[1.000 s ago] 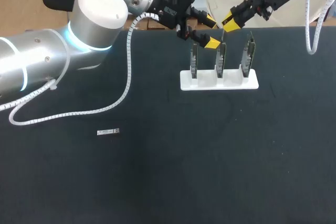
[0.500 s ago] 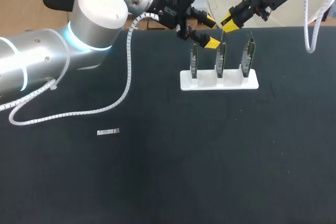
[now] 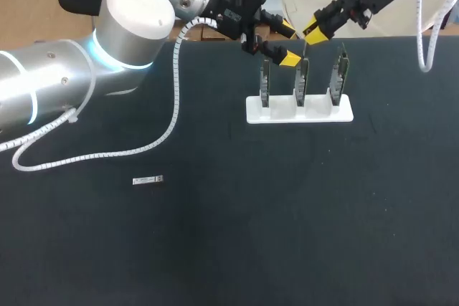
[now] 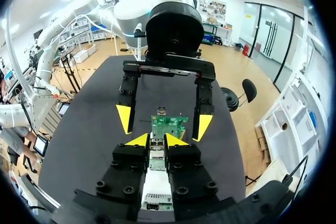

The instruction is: Pick up the optical module with the left hand, and insert it into the network port with the right hand.

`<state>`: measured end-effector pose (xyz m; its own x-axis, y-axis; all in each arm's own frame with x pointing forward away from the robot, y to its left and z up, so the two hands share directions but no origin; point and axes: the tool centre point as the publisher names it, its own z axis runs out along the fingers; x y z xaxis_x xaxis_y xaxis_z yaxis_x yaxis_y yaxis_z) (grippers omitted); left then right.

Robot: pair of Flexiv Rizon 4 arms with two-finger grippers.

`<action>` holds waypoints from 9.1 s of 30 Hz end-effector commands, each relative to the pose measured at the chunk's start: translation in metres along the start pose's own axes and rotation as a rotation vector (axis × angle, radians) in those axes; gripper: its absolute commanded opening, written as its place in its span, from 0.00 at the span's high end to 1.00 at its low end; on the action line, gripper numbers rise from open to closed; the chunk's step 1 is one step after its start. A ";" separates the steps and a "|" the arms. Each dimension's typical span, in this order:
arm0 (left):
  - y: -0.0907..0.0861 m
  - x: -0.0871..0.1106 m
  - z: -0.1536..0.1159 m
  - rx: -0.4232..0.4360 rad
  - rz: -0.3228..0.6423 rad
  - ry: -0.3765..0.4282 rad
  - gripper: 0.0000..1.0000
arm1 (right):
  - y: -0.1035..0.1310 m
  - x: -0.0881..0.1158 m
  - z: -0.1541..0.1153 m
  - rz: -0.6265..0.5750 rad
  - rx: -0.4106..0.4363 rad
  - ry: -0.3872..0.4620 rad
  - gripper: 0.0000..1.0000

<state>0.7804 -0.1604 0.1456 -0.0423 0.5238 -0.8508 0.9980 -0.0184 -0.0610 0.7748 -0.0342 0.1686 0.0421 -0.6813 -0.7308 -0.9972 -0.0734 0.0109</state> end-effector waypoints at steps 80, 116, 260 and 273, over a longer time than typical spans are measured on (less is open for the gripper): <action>0.002 -0.001 0.000 0.005 -0.001 0.005 0.00 | 0.002 0.007 0.005 0.030 0.015 0.003 0.00; 0.002 -0.001 0.000 0.005 -0.001 0.005 0.00 | -0.004 0.017 -0.029 0.099 0.096 -0.103 1.00; 0.002 -0.001 0.000 0.005 -0.001 0.005 0.00 | -0.001 0.011 0.018 0.126 -0.019 -0.107 1.00; 0.002 -0.001 0.000 0.005 -0.001 0.005 0.00 | -0.008 -0.001 -0.030 0.120 0.029 -0.212 1.00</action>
<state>0.7804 -0.1604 0.1456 -0.0422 0.5238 -0.8508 0.9980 -0.0185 -0.0609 0.7879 -0.0409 0.1862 -0.0868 -0.5280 -0.8448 -0.9957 0.0190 0.0905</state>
